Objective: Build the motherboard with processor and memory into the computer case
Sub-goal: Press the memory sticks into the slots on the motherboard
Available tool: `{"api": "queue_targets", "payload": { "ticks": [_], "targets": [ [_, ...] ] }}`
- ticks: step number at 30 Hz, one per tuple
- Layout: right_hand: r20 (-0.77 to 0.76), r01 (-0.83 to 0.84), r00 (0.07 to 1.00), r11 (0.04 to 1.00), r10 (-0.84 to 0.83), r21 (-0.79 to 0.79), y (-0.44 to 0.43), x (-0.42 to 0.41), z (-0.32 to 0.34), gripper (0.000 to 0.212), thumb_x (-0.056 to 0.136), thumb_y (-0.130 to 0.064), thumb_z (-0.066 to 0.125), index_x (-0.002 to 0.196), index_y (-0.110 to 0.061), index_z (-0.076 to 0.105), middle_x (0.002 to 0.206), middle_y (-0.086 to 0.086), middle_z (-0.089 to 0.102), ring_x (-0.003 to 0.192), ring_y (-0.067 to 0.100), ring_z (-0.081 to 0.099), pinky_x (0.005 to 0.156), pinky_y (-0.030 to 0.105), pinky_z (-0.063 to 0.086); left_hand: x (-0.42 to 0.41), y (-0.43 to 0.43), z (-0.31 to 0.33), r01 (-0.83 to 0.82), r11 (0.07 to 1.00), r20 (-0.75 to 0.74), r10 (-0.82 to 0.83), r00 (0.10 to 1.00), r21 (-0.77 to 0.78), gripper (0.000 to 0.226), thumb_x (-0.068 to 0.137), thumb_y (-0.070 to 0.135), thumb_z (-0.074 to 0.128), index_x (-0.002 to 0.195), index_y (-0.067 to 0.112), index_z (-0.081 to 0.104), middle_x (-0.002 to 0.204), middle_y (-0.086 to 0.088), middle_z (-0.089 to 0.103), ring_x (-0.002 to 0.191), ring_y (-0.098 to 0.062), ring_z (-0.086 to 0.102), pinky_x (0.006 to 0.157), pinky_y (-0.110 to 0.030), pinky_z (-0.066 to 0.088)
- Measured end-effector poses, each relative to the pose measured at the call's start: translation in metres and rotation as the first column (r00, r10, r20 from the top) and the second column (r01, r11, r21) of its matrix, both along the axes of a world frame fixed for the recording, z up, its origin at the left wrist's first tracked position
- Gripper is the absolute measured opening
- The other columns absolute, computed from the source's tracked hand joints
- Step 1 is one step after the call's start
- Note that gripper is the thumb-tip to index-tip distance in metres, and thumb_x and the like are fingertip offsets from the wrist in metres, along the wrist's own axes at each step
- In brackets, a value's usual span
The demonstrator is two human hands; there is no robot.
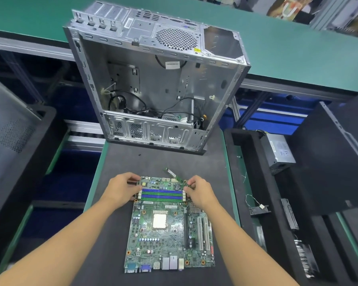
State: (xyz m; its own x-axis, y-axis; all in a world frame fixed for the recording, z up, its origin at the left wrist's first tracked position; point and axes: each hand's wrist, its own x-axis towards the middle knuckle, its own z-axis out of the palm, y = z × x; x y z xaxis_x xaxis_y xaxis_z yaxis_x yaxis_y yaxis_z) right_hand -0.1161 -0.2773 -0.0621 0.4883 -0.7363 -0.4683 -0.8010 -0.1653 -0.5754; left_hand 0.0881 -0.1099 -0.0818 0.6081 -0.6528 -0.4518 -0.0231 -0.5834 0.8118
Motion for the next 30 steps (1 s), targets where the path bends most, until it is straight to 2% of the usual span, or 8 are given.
{"api": "queue_targets", "payload": {
  "ticks": [4, 8, 12, 15, 19, 23, 27, 30],
  "targets": [
    [-0.006, -0.017, 1.000, 1.000, 0.016, -0.016, 0.002, 0.002, 0.000, 0.012, 0.101, -0.018, 0.061, 0.110, -0.011, 0.057, 0.093, -0.003, 0.053, 0.083, 0.019, 0.052, 0.074, 0.027, 0.041, 0.001, -0.002, -0.002, -0.070, 0.998, -0.067, 0.069, 0.995, -0.009, 0.022, 0.079, 0.007, 0.078, 0.095, 0.020, 0.071, 0.099, 0.000, 0.069, 0.091, -0.016, 0.067, 0.060, -0.036, 0.062],
    [0.002, -0.003, 1.000, 1.000, 0.003, -0.023, 0.004, 0.001, 0.000, 0.008, 0.102, -0.017, 0.058, 0.108, -0.012, 0.054, 0.085, -0.009, 0.048, 0.072, 0.010, 0.046, 0.057, 0.018, 0.035, 0.006, -0.003, -0.004, -0.126, 0.992, -0.177, 0.123, 0.976, -0.005, 0.023, 0.081, 0.003, 0.076, 0.098, 0.018, 0.069, 0.105, -0.005, 0.068, 0.097, -0.023, 0.066, 0.064, -0.043, 0.062],
    [-0.015, -0.007, 1.000, 0.999, 0.007, -0.035, 0.004, 0.002, -0.002, 0.008, 0.103, -0.013, 0.054, 0.111, -0.013, 0.053, 0.084, -0.009, 0.047, 0.075, 0.016, 0.048, 0.065, 0.025, 0.041, 0.010, -0.002, -0.003, -0.105, 0.994, -0.214, 0.102, 0.972, -0.005, 0.024, 0.081, 0.001, 0.075, 0.099, 0.016, 0.068, 0.107, -0.006, 0.067, 0.098, -0.024, 0.066, 0.065, -0.044, 0.061],
    [-0.012, 0.006, 1.000, 1.000, -0.006, -0.024, 0.004, 0.000, -0.003, 0.007, 0.104, -0.014, 0.053, 0.109, -0.017, 0.052, 0.086, -0.010, 0.046, 0.068, 0.007, 0.045, 0.052, 0.016, 0.035, 0.009, -0.002, -0.001, -0.104, 0.994, -0.239, 0.098, 0.966, -0.014, 0.022, 0.082, -0.001, 0.074, 0.099, 0.013, 0.068, 0.107, -0.008, 0.066, 0.099, -0.024, 0.065, 0.066, -0.044, 0.061],
    [0.035, 0.049, 0.998, 0.999, -0.050, 0.019, 0.004, -0.001, -0.003, 0.006, 0.102, -0.015, 0.056, 0.106, -0.019, 0.053, 0.098, -0.003, 0.054, 0.074, 0.006, 0.049, 0.055, 0.015, 0.036, 0.010, -0.001, -0.001, -0.101, 0.995, -0.267, 0.092, 0.959, -0.023, 0.022, 0.083, -0.002, 0.072, 0.100, 0.011, 0.068, 0.108, -0.008, 0.066, 0.099, -0.024, 0.066, 0.069, -0.043, 0.061],
    [0.140, 0.040, 0.989, 0.999, -0.037, -0.018, 0.003, -0.002, 0.005, 0.011, 0.097, -0.025, 0.064, 0.090, -0.030, 0.056, 0.098, -0.009, 0.061, 0.091, 0.013, 0.057, 0.073, 0.027, 0.044, 0.012, 0.001, -0.001, -0.038, 0.999, -0.134, 0.037, 0.990, -0.006, 0.015, 0.086, 0.006, 0.072, 0.094, 0.018, 0.071, 0.101, 0.001, 0.070, 0.097, -0.015, 0.065, 0.064, -0.029, 0.058],
    [0.289, -0.033, 0.956, 0.997, 0.053, -0.074, 0.007, 0.010, 0.015, 0.023, 0.094, -0.018, 0.069, 0.080, -0.033, 0.057, 0.096, -0.010, 0.057, 0.084, 0.007, 0.054, 0.073, 0.014, 0.039, 0.016, 0.002, 0.004, 0.053, 0.999, 0.107, -0.053, 0.993, 0.002, 0.022, 0.086, 0.010, 0.069, 0.088, 0.031, 0.072, 0.083, 0.009, 0.073, 0.072, -0.009, 0.063, 0.065, -0.022, 0.050],
    [0.329, -0.082, 0.941, 0.996, 0.083, -0.018, 0.015, 0.018, 0.014, 0.025, 0.093, -0.015, 0.070, 0.080, -0.034, 0.059, 0.093, -0.010, 0.056, 0.078, 0.007, 0.051, 0.074, 0.019, 0.040, 0.017, 0.004, 0.010, 0.154, 0.987, 0.139, -0.147, 0.979, -0.037, 0.027, 0.086, 0.008, 0.068, 0.091, 0.035, 0.072, 0.080, 0.018, 0.072, 0.064, 0.002, 0.063, 0.063, -0.010, 0.046]
  ]
}}
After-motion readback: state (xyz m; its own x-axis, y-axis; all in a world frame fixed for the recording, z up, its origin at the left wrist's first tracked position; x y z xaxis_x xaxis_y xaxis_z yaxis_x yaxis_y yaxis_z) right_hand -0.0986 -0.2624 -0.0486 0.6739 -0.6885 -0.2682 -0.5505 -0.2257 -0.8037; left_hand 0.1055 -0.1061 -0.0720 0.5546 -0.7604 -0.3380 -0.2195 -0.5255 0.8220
